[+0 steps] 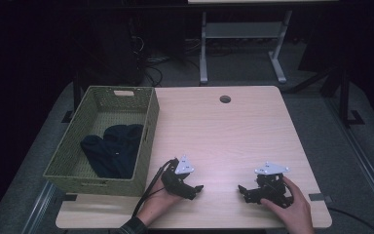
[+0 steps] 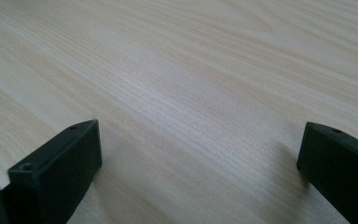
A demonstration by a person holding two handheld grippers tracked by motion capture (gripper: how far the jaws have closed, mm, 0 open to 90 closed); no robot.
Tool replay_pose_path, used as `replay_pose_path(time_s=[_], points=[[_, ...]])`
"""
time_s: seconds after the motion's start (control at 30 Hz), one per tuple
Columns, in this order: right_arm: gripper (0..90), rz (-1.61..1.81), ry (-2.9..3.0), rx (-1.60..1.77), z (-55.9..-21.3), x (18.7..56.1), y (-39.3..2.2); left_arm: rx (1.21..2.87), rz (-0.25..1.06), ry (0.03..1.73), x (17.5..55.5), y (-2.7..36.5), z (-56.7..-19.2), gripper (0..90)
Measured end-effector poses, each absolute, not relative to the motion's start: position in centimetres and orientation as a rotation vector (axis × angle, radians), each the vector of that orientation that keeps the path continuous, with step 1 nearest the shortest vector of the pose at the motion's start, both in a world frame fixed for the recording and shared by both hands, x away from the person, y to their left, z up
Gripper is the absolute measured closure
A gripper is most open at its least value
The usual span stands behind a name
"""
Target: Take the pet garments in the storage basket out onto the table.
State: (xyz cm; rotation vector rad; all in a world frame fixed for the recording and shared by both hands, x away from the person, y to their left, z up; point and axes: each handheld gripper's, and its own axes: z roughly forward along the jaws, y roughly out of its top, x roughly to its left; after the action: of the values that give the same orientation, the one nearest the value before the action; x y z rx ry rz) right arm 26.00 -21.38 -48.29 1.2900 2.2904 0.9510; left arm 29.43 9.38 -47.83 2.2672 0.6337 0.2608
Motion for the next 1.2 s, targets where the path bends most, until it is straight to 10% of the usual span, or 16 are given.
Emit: replay_pose_path(time_s=[1.2], points=[[0.0, 0.951, 2.291, 1.296, -48.3, 26.0, -21.4, 2.246, 0.216, 0.652, 29.9, 10.0, -45.9, 13.8]])
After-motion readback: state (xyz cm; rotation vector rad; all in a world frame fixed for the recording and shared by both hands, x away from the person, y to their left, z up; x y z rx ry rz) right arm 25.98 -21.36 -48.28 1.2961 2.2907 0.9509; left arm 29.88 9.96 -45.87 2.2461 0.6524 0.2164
